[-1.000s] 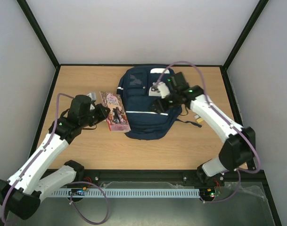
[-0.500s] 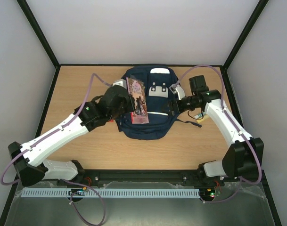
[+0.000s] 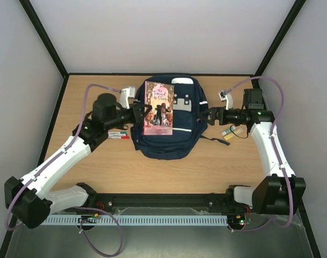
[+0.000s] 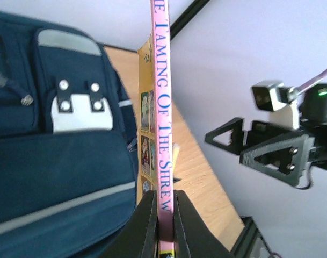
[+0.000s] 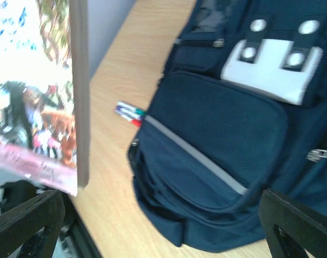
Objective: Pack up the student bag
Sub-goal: Pick up the book from the center of the board.
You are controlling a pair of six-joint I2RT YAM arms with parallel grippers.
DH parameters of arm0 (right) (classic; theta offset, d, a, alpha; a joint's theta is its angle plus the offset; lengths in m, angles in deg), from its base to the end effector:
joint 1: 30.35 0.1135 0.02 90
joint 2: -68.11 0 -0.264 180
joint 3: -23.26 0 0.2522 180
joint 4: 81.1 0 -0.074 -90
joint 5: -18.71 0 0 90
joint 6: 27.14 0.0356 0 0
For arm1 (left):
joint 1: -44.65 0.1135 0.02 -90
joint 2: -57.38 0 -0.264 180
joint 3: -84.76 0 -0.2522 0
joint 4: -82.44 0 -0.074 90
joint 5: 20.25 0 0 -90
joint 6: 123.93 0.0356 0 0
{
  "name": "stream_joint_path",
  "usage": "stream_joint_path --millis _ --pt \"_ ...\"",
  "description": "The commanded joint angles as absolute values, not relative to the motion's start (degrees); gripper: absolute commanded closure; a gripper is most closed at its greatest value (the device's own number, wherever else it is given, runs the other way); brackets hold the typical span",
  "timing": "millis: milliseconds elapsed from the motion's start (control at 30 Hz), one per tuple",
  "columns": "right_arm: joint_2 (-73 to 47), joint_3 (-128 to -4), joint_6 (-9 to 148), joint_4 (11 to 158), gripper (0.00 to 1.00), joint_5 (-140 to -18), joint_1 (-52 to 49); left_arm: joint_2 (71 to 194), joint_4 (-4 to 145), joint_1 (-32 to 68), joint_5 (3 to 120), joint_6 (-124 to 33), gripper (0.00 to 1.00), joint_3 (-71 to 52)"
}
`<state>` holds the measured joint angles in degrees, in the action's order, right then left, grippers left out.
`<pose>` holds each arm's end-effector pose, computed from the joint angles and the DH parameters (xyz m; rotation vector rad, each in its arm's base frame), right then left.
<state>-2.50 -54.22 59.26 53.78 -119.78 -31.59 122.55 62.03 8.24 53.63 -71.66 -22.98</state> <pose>0.2599 0.0210 0.3323 -0.4930 2.0531 0.8859 0.2072 -0.1651 0.3593 0.1952 1.9455 -1.1459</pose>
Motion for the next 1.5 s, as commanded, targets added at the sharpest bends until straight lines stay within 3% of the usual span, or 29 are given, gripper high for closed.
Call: stream_joint_path --millis 0,167,367,800,1133,1467 --pt "-4.2 -55.0 56.4 53.1 0.01 -134.1 -32.0 122.0 80.0 16.2 27.2 -72.1 0.98 -25.8" --pt "-3.7 -53.6 52.4 54.6 0.04 -139.7 -31.7 124.8 88.8 16.8 15.6 -74.3 0.98 -26.1" --pt "-7.0 -55.4 53.6 55.8 0.03 -144.7 -29.4 128.0 95.5 16.6 10.7 -77.2 0.98 -25.1" --pt "-14.5 -65.1 38.3 39.6 0.03 -160.8 -19.6 132.0 102.9 14.8 9.4 -82.9 0.98 -23.3" --pt "-11.6 -64.4 38.7 39.5 0.05 -163.8 -19.9 131.4 96.5 17.2 10.7 -78.6 0.98 -20.2" --pt "-7.8 -67.9 41.0 38.8 0.04 -163.8 -17.9 133.2 101.8 18.0 11.8 -82.6 0.98 -22.2"
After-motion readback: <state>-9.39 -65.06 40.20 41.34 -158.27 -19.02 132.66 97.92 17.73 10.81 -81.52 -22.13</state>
